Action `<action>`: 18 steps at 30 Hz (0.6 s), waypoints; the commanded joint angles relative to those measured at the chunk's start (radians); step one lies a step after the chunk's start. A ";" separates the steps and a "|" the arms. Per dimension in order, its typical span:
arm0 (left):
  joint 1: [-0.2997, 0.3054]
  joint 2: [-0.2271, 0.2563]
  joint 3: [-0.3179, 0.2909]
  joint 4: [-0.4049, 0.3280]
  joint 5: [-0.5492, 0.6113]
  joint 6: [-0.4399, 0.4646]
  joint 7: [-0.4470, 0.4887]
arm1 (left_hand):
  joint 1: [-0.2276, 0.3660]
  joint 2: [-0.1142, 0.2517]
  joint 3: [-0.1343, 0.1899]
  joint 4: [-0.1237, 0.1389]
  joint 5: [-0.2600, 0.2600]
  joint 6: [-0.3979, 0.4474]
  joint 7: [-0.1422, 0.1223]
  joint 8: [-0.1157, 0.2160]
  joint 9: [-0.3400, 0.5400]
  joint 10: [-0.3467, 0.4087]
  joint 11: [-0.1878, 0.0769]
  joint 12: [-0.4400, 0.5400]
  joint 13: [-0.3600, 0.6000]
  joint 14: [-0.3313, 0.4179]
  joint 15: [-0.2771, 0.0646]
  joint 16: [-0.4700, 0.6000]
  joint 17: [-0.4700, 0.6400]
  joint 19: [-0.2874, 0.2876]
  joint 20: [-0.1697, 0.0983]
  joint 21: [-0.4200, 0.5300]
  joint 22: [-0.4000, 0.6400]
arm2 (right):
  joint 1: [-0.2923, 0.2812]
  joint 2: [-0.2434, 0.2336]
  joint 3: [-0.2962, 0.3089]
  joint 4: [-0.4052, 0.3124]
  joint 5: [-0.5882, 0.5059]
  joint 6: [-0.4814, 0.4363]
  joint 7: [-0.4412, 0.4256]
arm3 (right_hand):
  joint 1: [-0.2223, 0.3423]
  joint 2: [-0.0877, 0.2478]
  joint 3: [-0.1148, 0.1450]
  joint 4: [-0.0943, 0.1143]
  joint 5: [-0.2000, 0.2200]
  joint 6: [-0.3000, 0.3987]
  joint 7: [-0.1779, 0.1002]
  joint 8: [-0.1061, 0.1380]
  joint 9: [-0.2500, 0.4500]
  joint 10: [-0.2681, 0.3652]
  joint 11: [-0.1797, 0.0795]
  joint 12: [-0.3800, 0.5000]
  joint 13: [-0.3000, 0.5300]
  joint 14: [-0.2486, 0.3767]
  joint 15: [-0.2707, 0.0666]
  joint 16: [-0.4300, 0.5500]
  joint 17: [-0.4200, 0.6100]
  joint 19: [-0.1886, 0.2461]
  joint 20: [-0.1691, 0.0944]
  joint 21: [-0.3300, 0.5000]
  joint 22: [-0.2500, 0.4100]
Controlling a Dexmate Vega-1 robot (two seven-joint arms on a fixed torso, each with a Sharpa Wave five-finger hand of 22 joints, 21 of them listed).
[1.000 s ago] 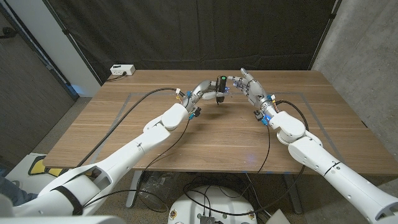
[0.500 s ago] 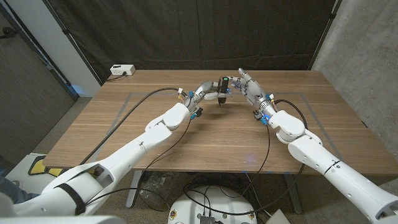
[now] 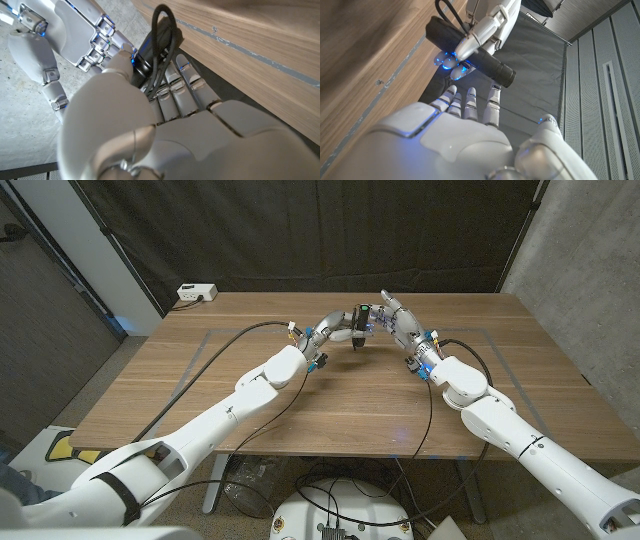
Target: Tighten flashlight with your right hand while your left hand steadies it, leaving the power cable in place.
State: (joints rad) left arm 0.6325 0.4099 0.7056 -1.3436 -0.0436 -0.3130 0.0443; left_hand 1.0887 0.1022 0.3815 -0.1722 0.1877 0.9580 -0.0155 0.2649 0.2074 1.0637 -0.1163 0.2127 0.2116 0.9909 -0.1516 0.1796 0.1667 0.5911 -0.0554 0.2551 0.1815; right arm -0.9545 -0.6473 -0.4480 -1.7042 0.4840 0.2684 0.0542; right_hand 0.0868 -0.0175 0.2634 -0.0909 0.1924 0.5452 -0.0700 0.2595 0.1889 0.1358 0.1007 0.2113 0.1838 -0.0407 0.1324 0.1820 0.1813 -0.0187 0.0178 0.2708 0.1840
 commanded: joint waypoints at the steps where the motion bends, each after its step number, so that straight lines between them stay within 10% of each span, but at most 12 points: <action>1: 0.004 -0.013 -0.012 0.012 -0.024 0.001 0.016 | 0.018 0.029 0.067 0.056 0.000 0.068 0.057 -0.004 0.002 0.083 -0.072 0.007 0.005 0.010 -0.047 0.001 0.002 0.011 -0.076 -0.003 0.000 | -0.005 -0.002 0.004 -0.003 0.006 -0.007 -0.008 | 0.004 0.014 -0.002 0.000 0.001 0.034 -0.003 0.012 0.005 0.024 0.001 0.012 0.005 0.014 -0.005 0.009 0.003 0.005 -0.001 -0.001 0.004; 18: 0.018 -0.020 -0.029 0.007 -0.064 0.021 0.035 | 0.017 0.026 0.071 0.057 -0.001 0.070 0.057 -0.007 0.007 0.087 -0.077 0.008 0.007 0.021 -0.045 0.003 0.002 0.016 -0.079 -0.006 0.000 | -0.017 -0.020 0.010 -0.023 0.005 -0.017 -0.010 | 0.005 0.021 -0.006 -0.001 0.000 0.114 -0.005 0.027 0.005 0.083 0.000 0.033 0.004 0.054 -0.008 0.015 0.003 0.030 0.000 -0.001 0.005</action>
State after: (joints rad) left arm 0.6419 0.3928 0.6844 -1.3298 -0.0905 -0.3065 0.0684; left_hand 1.0895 0.1037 0.3857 -0.1763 0.1879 0.9686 -0.0085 0.2603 0.2119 1.0637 -0.1163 0.2118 0.2163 1.0008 -0.1541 0.1778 0.1649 0.6002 -0.0571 0.2513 0.1815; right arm -0.9646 -0.6559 -0.4423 -1.7142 0.4921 0.2521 0.0439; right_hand 0.0909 -0.0030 0.2634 -0.0908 0.1924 0.6435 -0.0748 0.2847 0.1960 0.2085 0.0995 0.2383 0.1838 0.0030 0.1212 0.1929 0.1814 0.0069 0.0143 0.2699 0.1839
